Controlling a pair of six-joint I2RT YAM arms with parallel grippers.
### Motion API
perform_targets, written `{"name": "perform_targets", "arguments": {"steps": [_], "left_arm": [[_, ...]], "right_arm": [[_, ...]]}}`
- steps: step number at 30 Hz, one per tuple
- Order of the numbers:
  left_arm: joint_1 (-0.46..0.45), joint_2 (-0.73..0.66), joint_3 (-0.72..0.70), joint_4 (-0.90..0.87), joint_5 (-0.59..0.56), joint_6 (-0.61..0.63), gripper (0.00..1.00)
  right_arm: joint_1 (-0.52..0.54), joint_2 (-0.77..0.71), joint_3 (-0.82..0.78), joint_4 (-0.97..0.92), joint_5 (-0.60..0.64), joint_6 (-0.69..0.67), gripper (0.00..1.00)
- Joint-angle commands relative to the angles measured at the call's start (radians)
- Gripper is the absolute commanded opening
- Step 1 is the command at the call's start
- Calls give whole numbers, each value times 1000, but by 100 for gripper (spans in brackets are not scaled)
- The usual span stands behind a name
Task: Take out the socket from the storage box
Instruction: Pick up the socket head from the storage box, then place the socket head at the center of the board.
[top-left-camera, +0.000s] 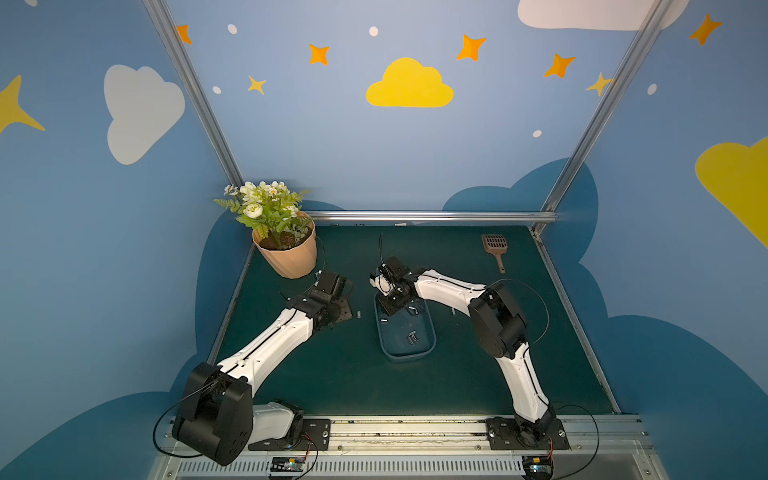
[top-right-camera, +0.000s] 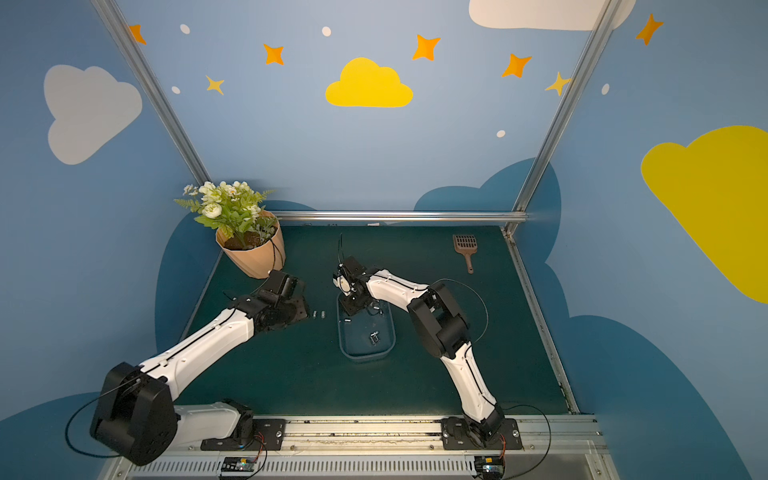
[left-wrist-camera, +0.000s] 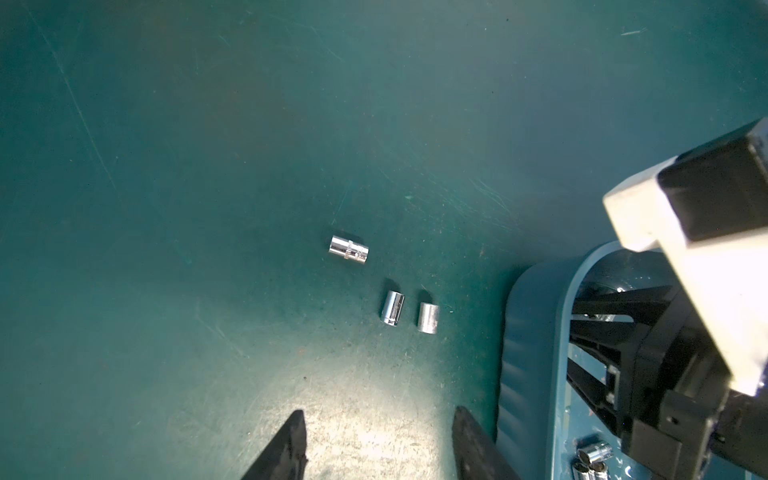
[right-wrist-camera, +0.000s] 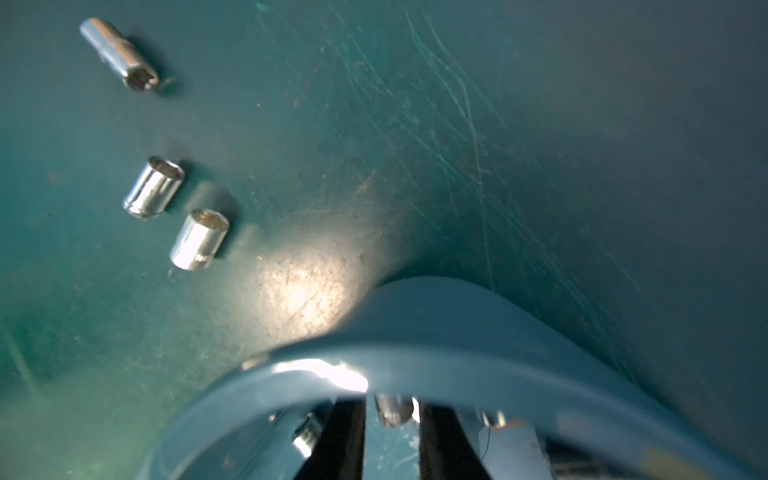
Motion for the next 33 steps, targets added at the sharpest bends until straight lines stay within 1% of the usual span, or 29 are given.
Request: {"name": "perform_targets", "arguments": {"steps": [1, 9, 23, 28, 33], "left_arm": [[6, -27, -16, 1, 3, -8, 57], [6, -37, -15, -2, -2, -8, 57], [7, -38, -16, -1, -5, -8, 58], [8, -35, -12, -1, -1, -6, 57], [8, -31, -7, 3, 0, -3, 58]], "right_arm": [[6, 29, 8, -17, -13, 2, 20], [5, 1, -18, -21, -10, 2, 15], [-18, -193, -98, -16, 3, -6, 14], [-66, -284, -144, -17, 4, 6, 14], [-144, -386, -224, -21, 6, 19, 14]]}}
